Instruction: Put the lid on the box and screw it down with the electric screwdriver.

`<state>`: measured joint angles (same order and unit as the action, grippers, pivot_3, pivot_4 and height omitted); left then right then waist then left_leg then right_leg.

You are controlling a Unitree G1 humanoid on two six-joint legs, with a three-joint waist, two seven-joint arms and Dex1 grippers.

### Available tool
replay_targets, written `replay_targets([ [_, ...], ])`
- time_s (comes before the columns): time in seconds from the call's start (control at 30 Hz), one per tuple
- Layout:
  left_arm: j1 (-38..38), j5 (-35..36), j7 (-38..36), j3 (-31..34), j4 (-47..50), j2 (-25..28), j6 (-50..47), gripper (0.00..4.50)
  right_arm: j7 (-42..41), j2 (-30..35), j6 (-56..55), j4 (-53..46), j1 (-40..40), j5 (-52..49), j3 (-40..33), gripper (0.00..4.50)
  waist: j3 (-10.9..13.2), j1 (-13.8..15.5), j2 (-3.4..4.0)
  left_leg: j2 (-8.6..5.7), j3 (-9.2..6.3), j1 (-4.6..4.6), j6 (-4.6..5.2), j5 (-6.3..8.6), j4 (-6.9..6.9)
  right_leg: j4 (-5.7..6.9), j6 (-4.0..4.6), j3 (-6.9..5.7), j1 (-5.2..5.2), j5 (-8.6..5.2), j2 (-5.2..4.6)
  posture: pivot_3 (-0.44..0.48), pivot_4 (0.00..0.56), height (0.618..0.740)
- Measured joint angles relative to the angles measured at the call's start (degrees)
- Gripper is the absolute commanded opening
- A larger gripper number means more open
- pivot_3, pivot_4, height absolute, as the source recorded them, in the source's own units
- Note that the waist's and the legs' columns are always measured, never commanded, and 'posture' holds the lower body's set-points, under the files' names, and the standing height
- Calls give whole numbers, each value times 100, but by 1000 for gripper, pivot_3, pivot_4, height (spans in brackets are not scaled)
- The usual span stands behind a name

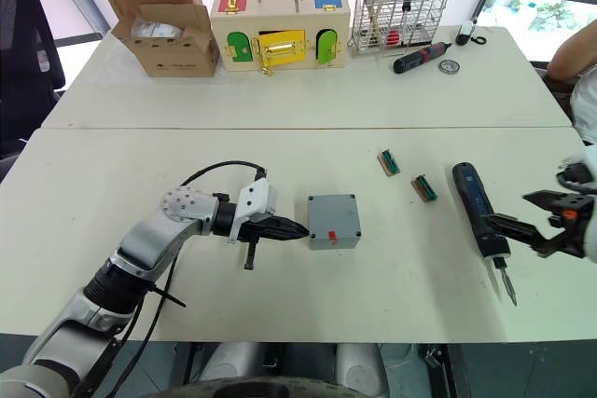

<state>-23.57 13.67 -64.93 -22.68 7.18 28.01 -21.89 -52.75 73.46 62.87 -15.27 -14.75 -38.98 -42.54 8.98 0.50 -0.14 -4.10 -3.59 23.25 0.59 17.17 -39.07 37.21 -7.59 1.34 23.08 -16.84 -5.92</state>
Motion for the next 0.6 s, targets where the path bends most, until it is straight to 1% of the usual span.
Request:
replay_targets([
  [0.03, 46, -18, -6, -8, 55, 73, -3, 0, -128, 145, 95, 165, 82, -26, 84, 4493, 0, -5, 0, 1, 1, 0, 0, 0, 2, -1, 0, 1, 0, 0, 0, 0, 150, 737],
  [0.1, 92, -40, -33, 14, 204, 333, -38, 0, -437, 496, 227, 547, 234, -55, 489, 4493, 1, 1, 0, 4, 0, 0, 0, 0, 3, -1, 0, -1, 2, 0, 0, 0, 150, 737],
  [0.17, 106, -16, -81, 188, 419, 631, -153, 0, -677, 728, 228, 954, 623, -50, 1151, 4493, 2, 4, 2, 4, 1, 1, 0, 0, 1, -1, 0, -1, 3, 0, -2, 0, 150, 737],
  [0.23, 109, 160, -163, 495, 681, 993, -302, 0, -843, 942, 270, 1459, 1238, -35, 1879, 4493, 6, 8, 14, 2, 5, 3, 0, 0, -1, -5, 0, 1, 5, 0, -7, 0, 150, 737],
  [0.3, 97, 401, -213, 829, 857, 1125, -499, 0, -960, 1049, 320, 1707, 1772, -3, 2423, 4493, 7, 28, 24, 1, 4, 8, 0, 0, -1, -9, 0, -2, 8, 0, -10, 0, 150, 737],
  [0.43, 9, 1173, -260, 1313, 1403, 1241, -1069, 0, -1364, 1166, 464, 1998, 2679, 150, 3546, 4493, 8, 25, 26, 0, 4, 15, -9, -3, 0, -14, 0, -7, 14, 0, -25, 0, 150, 737],
  [0.47, -24, 1328, -278, 1382, 1533, 1297, -1179, 0, -1439, 1165, 496, 2072, 2912, 247, 3829, 4493, 8, 15, 26, -1, 7, 15, -29, -14, 0, -15, 0, -7, 16, 0, -26, 0, 150, 737],
  [0.53, -125, 1531, -326, 1486, 1833, 1421, -1296, 0, -1562, 1157, 561, 2209, 3346, 483, 4377, 4493, 12, 8, 33, -2, 11, 15, -29, -15, 2, -15, 0, -6, 21, 0, -29, 0, 150, 737],
  [0.6, -167, 1510, -338, 1436, 2142, 1587, -1276, 0, -1705, 1152, 614, 2358, 3711, 761, 4879, 4493, 12, 9, 38, -2, 12, 15, -30, -15, 5, -14, 0, -6, 21, 0, -28, 0, 150, 737],
])
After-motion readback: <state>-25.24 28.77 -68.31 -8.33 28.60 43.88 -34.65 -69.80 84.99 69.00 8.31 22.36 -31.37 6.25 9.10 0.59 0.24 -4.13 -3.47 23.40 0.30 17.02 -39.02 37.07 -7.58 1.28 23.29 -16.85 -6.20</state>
